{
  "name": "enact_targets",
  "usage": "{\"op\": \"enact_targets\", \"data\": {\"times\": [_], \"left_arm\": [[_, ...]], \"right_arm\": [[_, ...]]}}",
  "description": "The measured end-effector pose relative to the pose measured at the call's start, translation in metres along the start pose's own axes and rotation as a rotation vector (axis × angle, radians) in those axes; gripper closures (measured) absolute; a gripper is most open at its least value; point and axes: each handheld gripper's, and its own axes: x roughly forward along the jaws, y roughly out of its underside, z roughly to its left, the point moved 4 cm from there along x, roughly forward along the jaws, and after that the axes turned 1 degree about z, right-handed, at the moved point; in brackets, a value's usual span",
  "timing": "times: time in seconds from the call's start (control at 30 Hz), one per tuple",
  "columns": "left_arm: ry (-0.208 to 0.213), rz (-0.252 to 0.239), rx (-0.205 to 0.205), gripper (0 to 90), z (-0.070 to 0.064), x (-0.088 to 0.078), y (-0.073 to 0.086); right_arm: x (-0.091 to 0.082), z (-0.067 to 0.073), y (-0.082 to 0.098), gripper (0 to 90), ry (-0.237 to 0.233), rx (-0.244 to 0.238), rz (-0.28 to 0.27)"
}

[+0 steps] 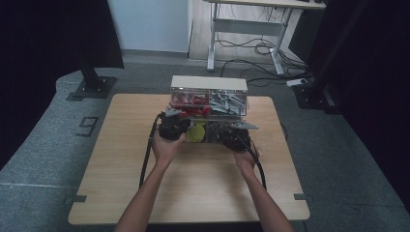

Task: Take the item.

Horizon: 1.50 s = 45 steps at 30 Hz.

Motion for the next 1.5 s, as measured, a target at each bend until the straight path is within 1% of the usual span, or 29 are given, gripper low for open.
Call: {"op": "enact_targets", "data": {"times": [0.23, 0.37, 0.53, 0.77, 1.5], "left_arm": [[0.001, 0.000, 0.000, 89.6, 0.000, 0.000, 0.000], [0.000, -0.001, -0.001, 89.5, 0.000, 0.000, 0.000], [-0.001, -0.001, -0.002, 89.5, -0.001, 0.000, 0.000], [0.002, -0.006, -0.005, 89.5, -0.001, 0.000, -0.001], [0.002, -0.001, -0.004, 89.7, -0.003, 0.002, -0.001]], "right_arm": [[-0.008, 0.000, -0.003, 65.0, -0.019, 0.004, -0.024], [-0.014, -0.001, -0.005, 65.0, -0.033, 0.012, -0.052], [-0.021, 0.000, -0.007, 65.0, -0.042, 0.010, -0.061], [-0.027, 0.001, -0.006, 65.1, -0.067, 0.005, -0.077], [-0.043, 0.001, -0.007, 65.2, -0.076, -0.006, -0.108]]}}
